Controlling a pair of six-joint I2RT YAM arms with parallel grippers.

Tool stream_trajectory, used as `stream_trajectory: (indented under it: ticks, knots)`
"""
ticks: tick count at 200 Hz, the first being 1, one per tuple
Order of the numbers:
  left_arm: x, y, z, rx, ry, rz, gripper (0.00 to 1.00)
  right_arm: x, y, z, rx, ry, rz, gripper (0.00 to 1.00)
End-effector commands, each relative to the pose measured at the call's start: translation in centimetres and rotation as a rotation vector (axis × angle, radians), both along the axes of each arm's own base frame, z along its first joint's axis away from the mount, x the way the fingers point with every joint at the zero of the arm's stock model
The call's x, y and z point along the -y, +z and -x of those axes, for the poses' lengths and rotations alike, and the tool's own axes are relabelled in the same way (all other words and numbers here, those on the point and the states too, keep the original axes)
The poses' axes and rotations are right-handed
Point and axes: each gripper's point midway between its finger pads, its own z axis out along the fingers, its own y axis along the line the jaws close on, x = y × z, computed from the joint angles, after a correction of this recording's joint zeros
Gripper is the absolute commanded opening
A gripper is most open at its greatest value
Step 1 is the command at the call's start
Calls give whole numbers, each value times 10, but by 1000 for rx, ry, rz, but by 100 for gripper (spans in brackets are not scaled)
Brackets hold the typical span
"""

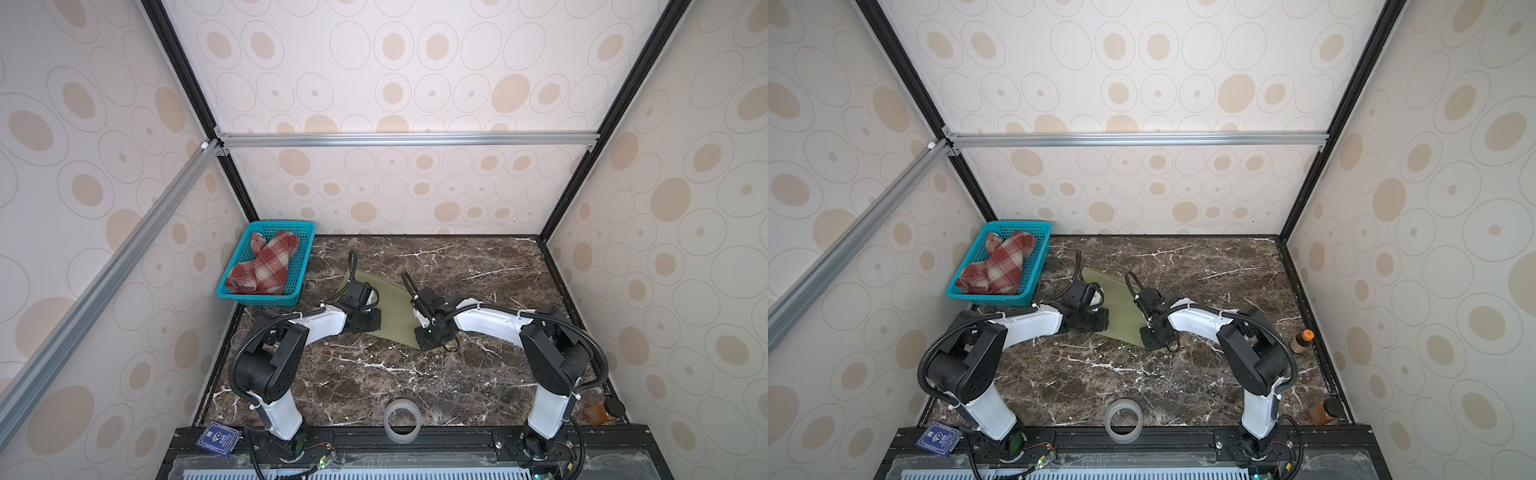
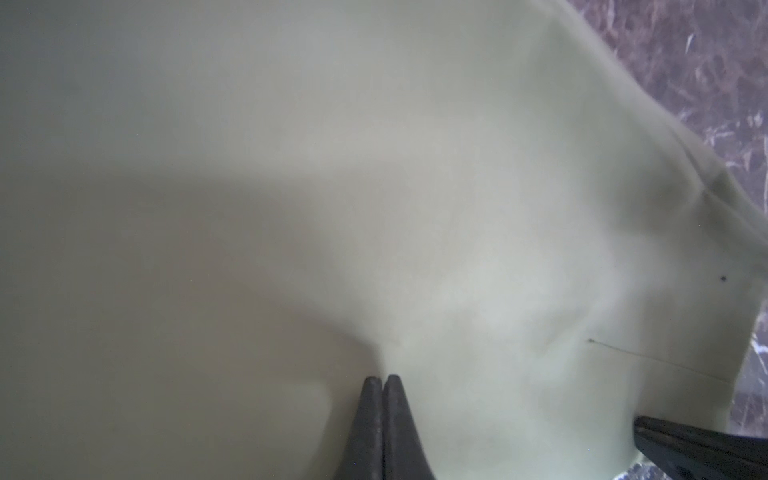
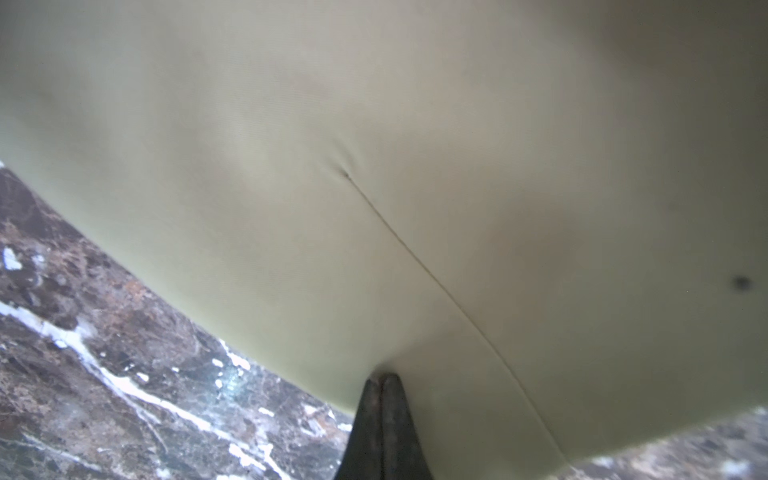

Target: Fold and stack the skirts

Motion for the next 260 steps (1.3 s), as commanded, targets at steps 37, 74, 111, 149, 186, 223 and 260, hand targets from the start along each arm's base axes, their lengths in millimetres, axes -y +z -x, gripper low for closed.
stream_trajectory:
  ticks: [37, 74, 111, 149, 186, 223, 260]
  knots:
    - [-53, 18, -18, 45, 84, -82, 0, 19, 11, 9, 9, -12, 43, 0]
    - [-96, 12, -22, 28, 162, -119, 0, 26, 8, 12, -1, -25, 50, 0]
    - [-113, 1, -23, 1, 184, -158, 0, 28, -2, 13, -21, -34, 56, 0]
    - [-118, -18, -12, -46, 187, -187, 0, 33, -13, 14, -42, -44, 63, 0]
    - [-124, -41, 9, -125, 194, -215, 0, 40, -24, 14, -60, -40, 78, 0]
    - [-127, -42, 28, -158, 208, -209, 0, 48, -29, 12, -71, -25, 98, 0]
    - [-129, -39, 49, -186, 240, -190, 0, 51, -28, 5, -67, -18, 96, 0]
